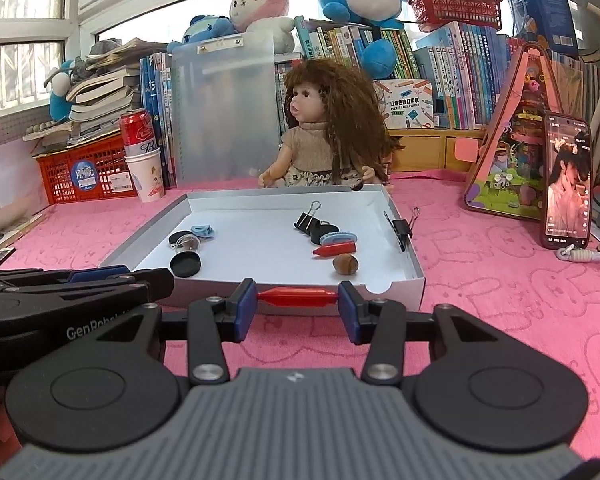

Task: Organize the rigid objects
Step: 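Lower the cap with the left tool while the right tool lowers the red stick into the tray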

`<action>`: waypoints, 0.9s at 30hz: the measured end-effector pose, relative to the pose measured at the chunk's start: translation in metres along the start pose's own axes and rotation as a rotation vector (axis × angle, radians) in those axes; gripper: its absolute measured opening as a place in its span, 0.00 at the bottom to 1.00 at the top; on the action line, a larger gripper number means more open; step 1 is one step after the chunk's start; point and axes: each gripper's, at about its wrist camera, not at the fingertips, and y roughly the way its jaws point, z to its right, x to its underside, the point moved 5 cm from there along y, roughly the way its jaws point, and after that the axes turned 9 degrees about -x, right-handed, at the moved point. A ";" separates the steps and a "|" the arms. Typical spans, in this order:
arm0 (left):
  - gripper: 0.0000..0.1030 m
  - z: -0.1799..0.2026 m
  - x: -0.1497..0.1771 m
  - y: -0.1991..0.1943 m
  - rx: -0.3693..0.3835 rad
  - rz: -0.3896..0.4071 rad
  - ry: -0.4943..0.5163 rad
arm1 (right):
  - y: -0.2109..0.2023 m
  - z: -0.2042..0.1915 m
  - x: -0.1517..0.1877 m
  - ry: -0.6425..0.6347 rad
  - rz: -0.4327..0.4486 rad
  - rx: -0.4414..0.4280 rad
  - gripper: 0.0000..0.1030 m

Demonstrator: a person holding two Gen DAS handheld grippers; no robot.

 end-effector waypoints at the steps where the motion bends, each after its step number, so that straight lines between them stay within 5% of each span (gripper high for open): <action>1: 0.29 0.000 -0.001 0.001 0.000 0.000 -0.002 | 0.001 0.000 -0.001 0.002 0.001 0.000 0.48; 27: 0.29 -0.002 -0.026 0.041 0.004 -0.007 -0.044 | 0.039 0.010 -0.020 0.041 -0.001 -0.010 0.49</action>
